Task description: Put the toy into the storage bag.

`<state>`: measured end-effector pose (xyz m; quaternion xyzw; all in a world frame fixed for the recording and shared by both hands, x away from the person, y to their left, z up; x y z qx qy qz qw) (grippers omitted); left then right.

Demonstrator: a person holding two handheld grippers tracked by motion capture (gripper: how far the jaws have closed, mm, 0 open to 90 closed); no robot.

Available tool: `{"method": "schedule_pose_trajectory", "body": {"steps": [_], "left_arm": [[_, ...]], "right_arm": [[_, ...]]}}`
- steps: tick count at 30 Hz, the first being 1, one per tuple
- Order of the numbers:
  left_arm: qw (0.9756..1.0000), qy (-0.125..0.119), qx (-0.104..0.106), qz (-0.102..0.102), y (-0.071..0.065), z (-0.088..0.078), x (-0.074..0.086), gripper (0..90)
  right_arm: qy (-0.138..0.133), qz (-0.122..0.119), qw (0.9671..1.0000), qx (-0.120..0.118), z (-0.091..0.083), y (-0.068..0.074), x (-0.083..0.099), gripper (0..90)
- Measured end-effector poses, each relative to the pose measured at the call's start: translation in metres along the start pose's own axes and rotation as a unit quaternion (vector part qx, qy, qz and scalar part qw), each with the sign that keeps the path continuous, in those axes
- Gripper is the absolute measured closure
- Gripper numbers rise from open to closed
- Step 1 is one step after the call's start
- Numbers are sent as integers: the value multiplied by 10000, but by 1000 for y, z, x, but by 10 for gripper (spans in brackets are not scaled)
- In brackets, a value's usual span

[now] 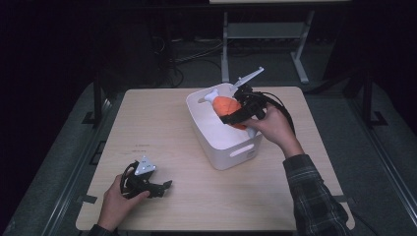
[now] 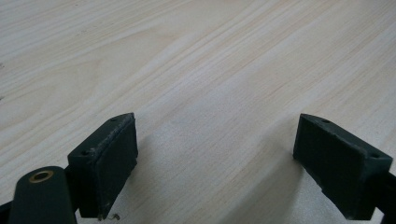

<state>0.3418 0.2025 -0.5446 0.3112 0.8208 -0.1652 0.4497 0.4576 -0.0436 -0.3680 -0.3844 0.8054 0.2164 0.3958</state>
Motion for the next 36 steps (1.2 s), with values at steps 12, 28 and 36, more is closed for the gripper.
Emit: {"method": "schedule_pose_trajectory", "body": {"steps": [12, 28, 36], "left_arm": [[10000, 5, 1, -9, 0, 0, 0, 129], [10000, -2, -7, -8, 0, 0, 0, 128], [10000, -2, -11, -8, 0, -1, 0, 128]], "right_arm": [[97, 63, 9999, 78, 29, 8, -2, 241], [206, 54, 9998, -31, 54, 19, 5, 230], [231, 52, 9997, -36, 57, 20, 9, 202]]}}
Point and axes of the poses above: each handheld gripper's, and its own axes: z roughly forward along the jaws, x roughly out of its underside, y roughly to its left, the point moved 10 cm from there along z, roughly forward along the jaws, and after that the axes turned 11 degrees about -y, right-handed, at the moved point
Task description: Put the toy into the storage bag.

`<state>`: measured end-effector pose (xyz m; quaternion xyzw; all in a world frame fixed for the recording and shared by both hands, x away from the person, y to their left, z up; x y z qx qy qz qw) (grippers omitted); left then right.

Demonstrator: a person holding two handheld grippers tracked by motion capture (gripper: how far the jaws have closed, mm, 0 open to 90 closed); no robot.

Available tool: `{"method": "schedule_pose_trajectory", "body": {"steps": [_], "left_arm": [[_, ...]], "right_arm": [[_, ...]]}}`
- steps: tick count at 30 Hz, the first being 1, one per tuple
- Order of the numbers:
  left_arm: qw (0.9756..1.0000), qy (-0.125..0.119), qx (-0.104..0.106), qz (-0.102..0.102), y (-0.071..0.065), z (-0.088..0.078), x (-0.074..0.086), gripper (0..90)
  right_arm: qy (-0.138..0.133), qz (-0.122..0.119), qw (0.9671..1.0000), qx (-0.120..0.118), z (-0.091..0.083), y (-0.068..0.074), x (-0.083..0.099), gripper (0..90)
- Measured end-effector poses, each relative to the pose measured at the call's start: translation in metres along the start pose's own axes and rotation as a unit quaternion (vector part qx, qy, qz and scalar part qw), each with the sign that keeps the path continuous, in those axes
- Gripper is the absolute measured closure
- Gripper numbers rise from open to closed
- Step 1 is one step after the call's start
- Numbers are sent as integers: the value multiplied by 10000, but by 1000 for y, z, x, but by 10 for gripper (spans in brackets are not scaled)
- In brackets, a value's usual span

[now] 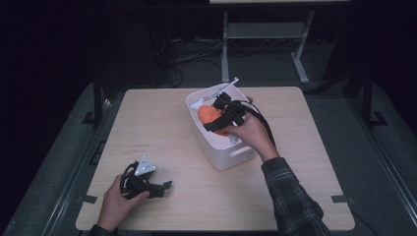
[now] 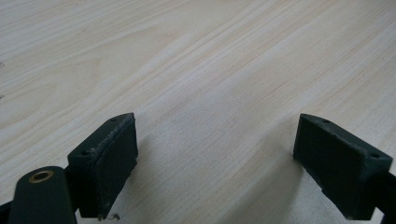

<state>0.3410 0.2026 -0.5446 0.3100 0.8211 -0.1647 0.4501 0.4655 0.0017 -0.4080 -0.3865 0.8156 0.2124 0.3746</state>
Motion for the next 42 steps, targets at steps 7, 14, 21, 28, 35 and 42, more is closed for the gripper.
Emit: {"method": "schedule_pose_trajectory", "body": {"steps": [7, 14, 21, 28, 35, 42], "left_arm": [[10000, -1, 0, 0, 0, 0, 0, 128], [10000, 4, 2, 1, 0, 0, 0, 129], [10000, -10, -4, -15, 0, 0, 0, 129], [10000, -13, -5, -17, 0, 0, 0, 128], [10000, -22, -5, -37, -1, 0, 0, 128], [10000, -14, -1, -27, -1, 0, 0, 128]], "right_arm": [[7, 29, 10000, -48, 1, 1, 2, 152], [-65, 32, 10000, -39, -5, 1, -1, 151], [-162, 6, 9999, 20, -22, -4, -1, 151], [-263, -3, 9996, 116, -38, -12, 2, 151], [-417, -7, 9989, 197, -57, -18, 3, 147], [-508, 10, 9984, 246, -77, -24, 13, 140]]}}
Point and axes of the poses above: each handheld gripper's, and its own axes: z roughly forward along the jaws, x roughly out of its underside, y roughly to its left, the point moved 10 cm from there along z, roughly forward along the jaws, and after that the axes turned 11 degrees about -y, right-handed, at the moved point
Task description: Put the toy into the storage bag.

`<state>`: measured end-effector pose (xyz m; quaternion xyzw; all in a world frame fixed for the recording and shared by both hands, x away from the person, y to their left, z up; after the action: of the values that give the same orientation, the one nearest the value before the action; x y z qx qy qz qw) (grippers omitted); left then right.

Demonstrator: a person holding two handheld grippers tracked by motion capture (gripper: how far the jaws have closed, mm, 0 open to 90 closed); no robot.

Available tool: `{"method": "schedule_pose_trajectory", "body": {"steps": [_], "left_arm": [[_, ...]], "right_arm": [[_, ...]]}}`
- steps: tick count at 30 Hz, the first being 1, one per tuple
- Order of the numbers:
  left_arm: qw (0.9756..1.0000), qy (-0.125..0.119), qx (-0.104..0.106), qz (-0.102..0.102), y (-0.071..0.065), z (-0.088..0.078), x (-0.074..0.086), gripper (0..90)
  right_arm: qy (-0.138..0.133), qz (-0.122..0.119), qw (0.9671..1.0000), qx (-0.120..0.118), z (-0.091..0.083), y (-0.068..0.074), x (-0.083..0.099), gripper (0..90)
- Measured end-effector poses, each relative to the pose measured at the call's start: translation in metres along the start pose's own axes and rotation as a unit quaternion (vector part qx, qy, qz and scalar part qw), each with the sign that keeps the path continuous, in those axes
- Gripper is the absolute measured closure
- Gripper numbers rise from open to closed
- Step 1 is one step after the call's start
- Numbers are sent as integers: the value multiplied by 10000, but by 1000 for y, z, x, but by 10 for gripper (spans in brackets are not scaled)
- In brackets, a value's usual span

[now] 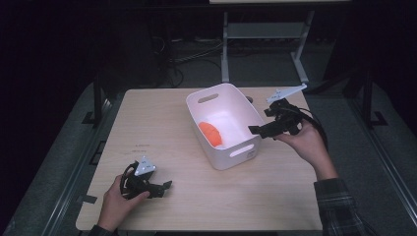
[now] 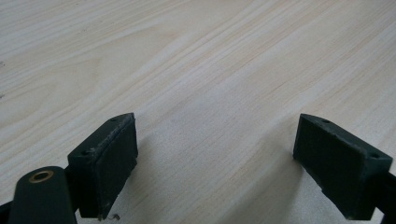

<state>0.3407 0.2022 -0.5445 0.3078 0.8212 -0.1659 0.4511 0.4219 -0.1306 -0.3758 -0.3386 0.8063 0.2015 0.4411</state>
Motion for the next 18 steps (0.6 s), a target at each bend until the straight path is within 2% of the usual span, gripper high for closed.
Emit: {"method": "schedule_pose_trajectory", "body": {"steps": [11, 13, 18], "left_arm": [[10000, 1, 2, -2, 0, 0, 0, 128], [10000, 13, 5, 13, 0, 0, 0, 128], [10000, -11, -2, -4, 0, 0, 0, 128]], "right_arm": [[-176, 300, 9993, 147, -19, -12, 37, 133], [-233, 378, 9989, 172, -22, -14, 49, 131], [-267, 394, 9987, 194, -25, -15, 67, 118]]}}
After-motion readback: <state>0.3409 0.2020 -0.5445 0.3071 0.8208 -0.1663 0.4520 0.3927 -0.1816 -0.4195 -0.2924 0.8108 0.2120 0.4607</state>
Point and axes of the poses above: each handheld gripper's, and its own axes: z roughly forward along the jaws, x roughly out of its underside, y roughly to its left, the point moved 10 cm from there along z, roughly forward along the jaws, and after that the axes turned 11 degrees about -y, right-handed, at the moved point
